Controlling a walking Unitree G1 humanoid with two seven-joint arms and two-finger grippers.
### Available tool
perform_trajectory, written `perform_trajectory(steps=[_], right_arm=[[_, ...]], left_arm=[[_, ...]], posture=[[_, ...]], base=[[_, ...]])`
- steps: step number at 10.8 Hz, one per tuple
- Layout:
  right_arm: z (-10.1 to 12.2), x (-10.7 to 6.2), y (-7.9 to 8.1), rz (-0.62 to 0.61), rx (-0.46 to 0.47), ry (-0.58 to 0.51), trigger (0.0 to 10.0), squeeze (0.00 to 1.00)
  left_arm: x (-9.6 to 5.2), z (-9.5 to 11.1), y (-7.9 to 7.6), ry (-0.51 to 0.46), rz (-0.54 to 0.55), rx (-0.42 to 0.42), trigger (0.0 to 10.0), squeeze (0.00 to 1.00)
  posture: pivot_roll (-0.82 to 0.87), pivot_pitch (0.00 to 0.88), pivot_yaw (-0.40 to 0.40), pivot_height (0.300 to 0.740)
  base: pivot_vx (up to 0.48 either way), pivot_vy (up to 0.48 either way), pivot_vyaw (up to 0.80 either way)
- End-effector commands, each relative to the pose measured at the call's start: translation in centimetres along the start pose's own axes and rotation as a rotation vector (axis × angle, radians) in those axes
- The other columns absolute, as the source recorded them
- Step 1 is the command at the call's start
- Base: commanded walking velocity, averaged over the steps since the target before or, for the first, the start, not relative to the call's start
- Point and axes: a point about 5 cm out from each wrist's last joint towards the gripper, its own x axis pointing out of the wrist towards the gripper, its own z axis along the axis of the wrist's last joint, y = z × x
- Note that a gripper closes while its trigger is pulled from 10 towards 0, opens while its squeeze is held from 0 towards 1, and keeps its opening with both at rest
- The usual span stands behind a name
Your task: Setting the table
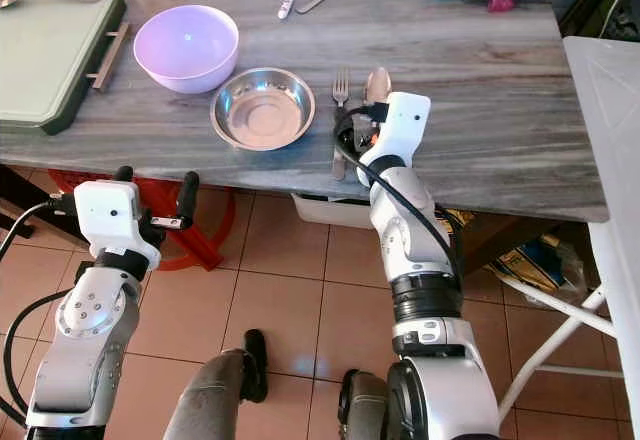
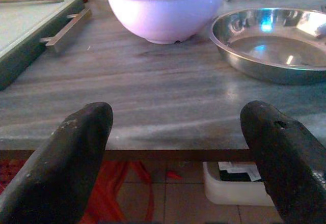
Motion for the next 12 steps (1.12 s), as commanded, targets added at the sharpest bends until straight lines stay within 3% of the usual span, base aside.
perform_trajectory(steps=[1,12], right_arm=[[-1.3,-0.4,-0.8,-0.032,0.022,0.045,10.0,0.15],[0.2,0.3,0.4,0.070,0.075,-0.046,10.0,0.15]], left_arm=[[-0.2,-0.4,0.0,0.018,-0.007,0.001,10.0,0.00],[-0.1,-0.4,0.0,0.020,-0.009,0.000,10.0,0.00]], posture=[[0.03,0.280,0.017,0.740],[0.03,0.283,0.021,0.740]], base=[[0.000,0.000,0.00],[0.000,0.000,0.00]])
